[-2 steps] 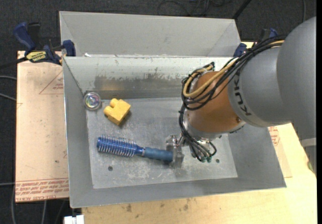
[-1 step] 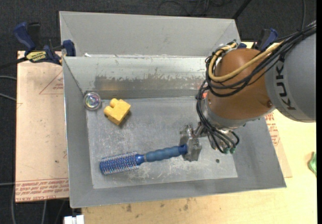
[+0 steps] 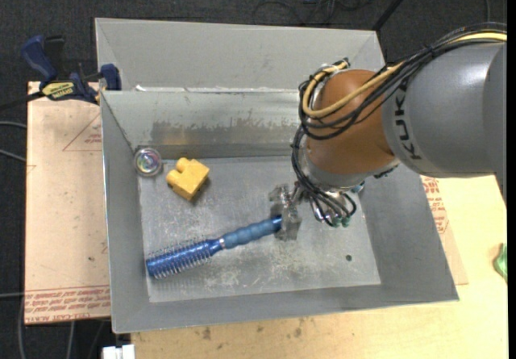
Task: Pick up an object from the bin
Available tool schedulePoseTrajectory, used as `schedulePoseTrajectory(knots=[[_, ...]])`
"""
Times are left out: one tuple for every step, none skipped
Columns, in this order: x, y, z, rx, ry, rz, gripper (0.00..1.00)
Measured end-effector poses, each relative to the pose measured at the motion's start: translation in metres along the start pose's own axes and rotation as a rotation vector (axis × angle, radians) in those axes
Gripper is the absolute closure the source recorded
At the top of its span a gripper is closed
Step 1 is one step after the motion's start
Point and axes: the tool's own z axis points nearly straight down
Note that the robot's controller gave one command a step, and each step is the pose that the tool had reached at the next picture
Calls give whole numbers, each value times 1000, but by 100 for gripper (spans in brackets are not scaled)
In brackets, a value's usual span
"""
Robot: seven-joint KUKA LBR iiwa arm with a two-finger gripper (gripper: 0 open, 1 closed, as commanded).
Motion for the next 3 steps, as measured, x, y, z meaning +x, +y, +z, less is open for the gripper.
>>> schedulePoseTrajectory(knots=[[6, 3, -8, 0, 1, -18, 100], [26, 4, 17, 0, 6, -41, 100], [11, -5, -79, 1, -9, -60, 100]])
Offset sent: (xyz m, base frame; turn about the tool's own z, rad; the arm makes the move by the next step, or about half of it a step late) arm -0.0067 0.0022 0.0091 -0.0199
